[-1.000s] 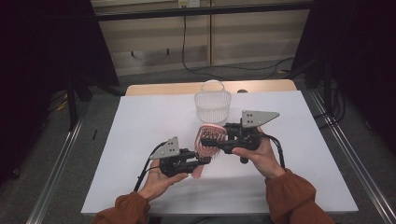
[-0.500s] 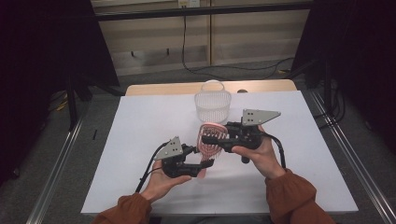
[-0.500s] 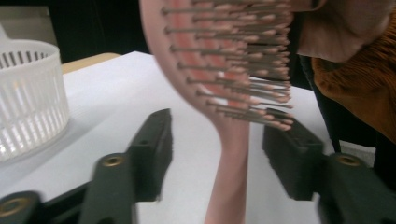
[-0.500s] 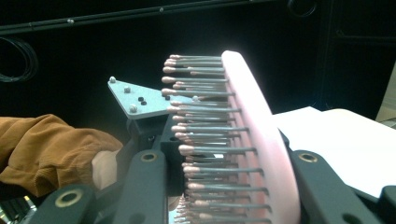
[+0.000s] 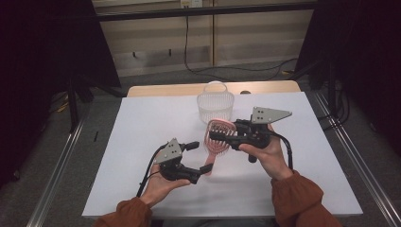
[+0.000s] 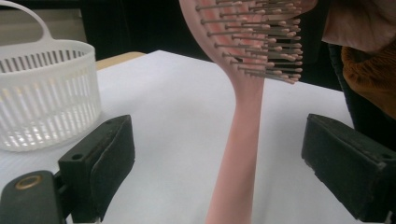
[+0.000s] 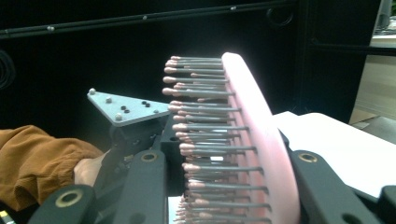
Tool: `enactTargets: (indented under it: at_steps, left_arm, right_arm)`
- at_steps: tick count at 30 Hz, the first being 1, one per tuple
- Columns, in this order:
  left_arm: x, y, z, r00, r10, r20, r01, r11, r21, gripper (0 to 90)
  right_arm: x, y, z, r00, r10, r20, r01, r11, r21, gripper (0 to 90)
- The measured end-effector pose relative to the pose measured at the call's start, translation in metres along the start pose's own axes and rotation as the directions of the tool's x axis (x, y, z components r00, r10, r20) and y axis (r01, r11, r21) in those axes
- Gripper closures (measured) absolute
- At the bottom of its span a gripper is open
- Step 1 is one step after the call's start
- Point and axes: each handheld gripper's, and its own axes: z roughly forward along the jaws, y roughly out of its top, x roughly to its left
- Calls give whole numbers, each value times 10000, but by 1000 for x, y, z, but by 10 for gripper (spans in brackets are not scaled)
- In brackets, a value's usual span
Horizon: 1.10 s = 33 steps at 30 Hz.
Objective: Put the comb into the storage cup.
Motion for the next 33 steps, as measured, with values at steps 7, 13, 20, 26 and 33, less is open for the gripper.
enactTargets:
  at_steps: [7, 13, 20, 26, 33]
  left_arm:
    - [1, 1, -6, 9986, 53, -521, -44, 9998, 178, 57]
    - [3, 3, -13, 9963, 53, -862, -56, 10000, -30, 36]
    - [9, 5, -20, 9943, -99, -1062, 56, 9991, -412, 36]
    - [8, 2, -33, 9871, -11, -1598, -13, 9999, -149, 36]
    - [10, 0, -55, 9713, 167, -2372, -250, 9992, -318, 25]
  right_arm:
    - [-2, 1, -3, 9994, 73, 336, -72, 10000, -21, 631]
    - [-4, 2, -7, 9983, 125, 572, -121, 9999, -78, 631]
    - [-5, 3, -10, 9965, 111, 830, -99, 9998, -145, 631]
    - [-7, 4, -15, 9944, 202, 1038, -175, 9995, -268, 632]
    - [-9, 7, -20, 9915, 215, 1280, -166, 9991, -394, 632]
